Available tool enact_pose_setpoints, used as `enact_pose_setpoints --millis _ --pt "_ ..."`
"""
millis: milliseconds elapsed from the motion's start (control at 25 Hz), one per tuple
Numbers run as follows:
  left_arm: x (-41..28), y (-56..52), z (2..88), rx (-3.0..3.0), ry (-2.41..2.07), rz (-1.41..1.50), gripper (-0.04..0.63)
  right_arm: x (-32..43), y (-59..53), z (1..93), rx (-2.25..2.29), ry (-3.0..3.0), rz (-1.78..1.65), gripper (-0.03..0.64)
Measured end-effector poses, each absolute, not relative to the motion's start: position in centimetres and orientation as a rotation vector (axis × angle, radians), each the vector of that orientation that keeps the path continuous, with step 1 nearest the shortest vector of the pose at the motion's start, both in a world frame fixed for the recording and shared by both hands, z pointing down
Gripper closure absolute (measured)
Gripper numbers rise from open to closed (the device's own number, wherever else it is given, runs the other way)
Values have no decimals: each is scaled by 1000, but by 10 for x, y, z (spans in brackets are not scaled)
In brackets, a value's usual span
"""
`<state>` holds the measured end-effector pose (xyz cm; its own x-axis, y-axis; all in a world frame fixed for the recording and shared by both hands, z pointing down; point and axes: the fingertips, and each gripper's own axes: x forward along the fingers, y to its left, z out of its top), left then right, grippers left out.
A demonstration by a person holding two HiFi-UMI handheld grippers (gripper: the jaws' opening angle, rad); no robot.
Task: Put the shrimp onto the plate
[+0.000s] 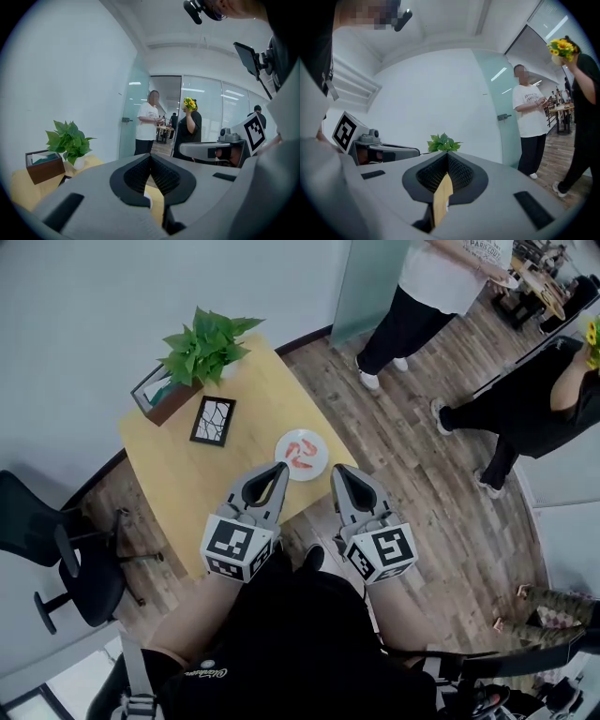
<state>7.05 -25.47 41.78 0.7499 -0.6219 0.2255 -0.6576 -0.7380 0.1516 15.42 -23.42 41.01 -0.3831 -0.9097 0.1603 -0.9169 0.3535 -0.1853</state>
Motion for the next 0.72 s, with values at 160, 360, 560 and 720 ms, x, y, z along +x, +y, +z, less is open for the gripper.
enact_pose_setpoints --millis 160,360,560,720 --pt "67 -251 420 2716 -1030 242 595 148 -230 406 1698 -2586 365 614" --pt "66 -249 419 2715 -1034 233 595 142 -228 405 1673 -2592 355 614" --pt "66 -245 417 2717 -1038 223 594 137 -224 407 1645 -2591 343 615" --pt "65 -243 417 2717 -1041 224 595 136 -221 406 1631 -2590 334 615"
